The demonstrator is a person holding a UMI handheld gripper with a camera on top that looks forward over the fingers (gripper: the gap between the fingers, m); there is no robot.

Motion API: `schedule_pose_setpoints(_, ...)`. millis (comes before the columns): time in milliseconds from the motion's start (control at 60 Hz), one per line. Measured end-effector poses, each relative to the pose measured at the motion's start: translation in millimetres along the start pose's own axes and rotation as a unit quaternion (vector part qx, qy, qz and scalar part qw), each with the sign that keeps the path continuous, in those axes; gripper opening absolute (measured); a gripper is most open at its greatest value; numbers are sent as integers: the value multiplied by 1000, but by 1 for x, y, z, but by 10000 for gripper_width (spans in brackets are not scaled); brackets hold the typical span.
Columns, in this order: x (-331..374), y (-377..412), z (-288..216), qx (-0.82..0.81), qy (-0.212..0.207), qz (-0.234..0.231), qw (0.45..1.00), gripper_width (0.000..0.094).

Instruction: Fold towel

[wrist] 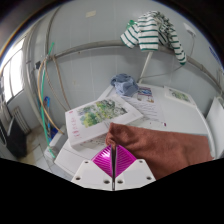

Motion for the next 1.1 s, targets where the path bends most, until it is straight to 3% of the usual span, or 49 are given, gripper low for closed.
schedule_pose_setpoints(83,16,-13,-19,-37,-21,-26,999,9)
schedule_pose_setpoints(200,48,-66,-50,-47,-71,2,996,9)
schedule_pose_setpoints(317,77,-142,-54,-78,-83,50,992,10)
schedule_pose_setpoints(533,70,-258,-6,-107,-43,153,982,32)
schedule_pose_setpoints(633,54,-279,24,-111,22,167,979,51)
schedule_pose_setpoints(683,53,-286,34,-111,32,171,979,171)
schedule_pose_setpoints(800,73,-298,37,-93,26,212,972,868)
schedule_pose_setpoints(850,87,-296,36,-89,16,222,971,803)
schedule_pose_setpoints(933,117,-288,34,-107,-4,236,966,850)
schedule_pose_setpoints(1100,179,-240,44,-139,-25,207,968,845)
Point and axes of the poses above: the point between the fingertips, and its own axes, seen from behind it with the camera up: y to the left, z down, x backward, against the way the camera looks, the point moved 10 cm from there along x, backward, against the way the camera looks, and after that the axes turned 6 degrees about z, right-handed, at the moved point
